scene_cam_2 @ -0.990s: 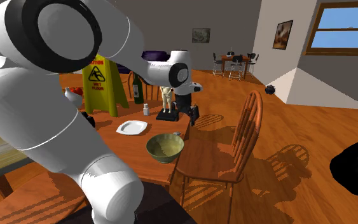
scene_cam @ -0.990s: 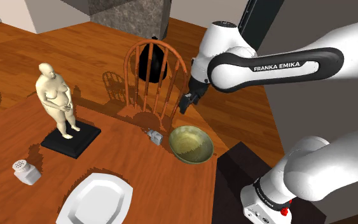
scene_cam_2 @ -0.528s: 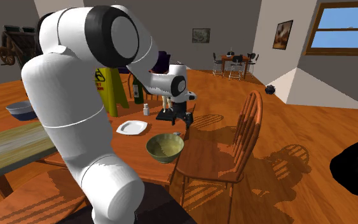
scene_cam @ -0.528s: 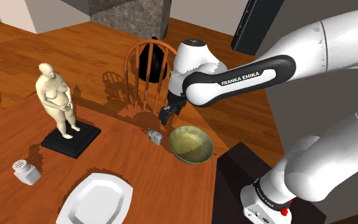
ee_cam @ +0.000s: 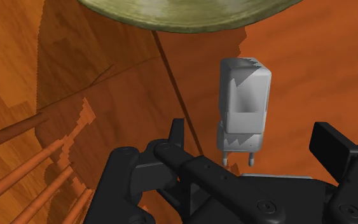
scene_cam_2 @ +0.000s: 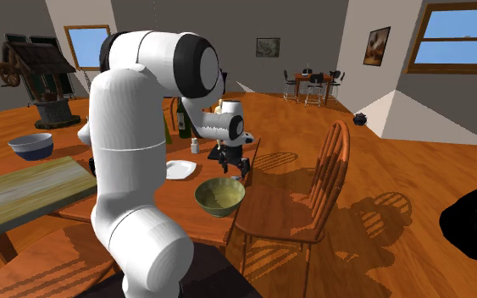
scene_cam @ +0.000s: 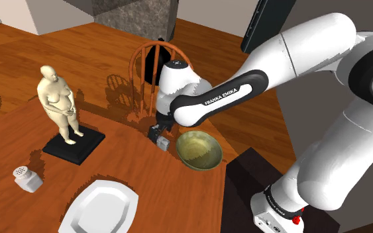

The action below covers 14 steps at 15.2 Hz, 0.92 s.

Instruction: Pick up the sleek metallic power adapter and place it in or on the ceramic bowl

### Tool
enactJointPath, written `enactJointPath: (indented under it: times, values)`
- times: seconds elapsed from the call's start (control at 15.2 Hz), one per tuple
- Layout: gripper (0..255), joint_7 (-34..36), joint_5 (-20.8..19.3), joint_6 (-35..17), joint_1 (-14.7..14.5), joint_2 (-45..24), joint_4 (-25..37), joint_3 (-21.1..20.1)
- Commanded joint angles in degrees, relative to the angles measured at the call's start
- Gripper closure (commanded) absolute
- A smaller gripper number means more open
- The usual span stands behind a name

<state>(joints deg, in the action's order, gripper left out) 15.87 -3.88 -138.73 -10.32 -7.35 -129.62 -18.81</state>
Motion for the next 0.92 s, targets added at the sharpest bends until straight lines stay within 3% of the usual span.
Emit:
enactJointPath:
  times: [0.0, 0.33, 0.79, 0.86]
  values:
    - [0, 0.68, -0.9, -1.32, -0.22, -1.8, 0.34, 0.13]
    - [0, 1.85, -2.58, -4.46, -0.58, -4.7, -0.08, 0.66]
    - [0, 1.84, -2.57, -4.45, -0.59, -4.7, -0.08, 0.66]
    - [255, 1.84, -2.57, -4.45, -0.59, -4.7, -0.08, 0.66]
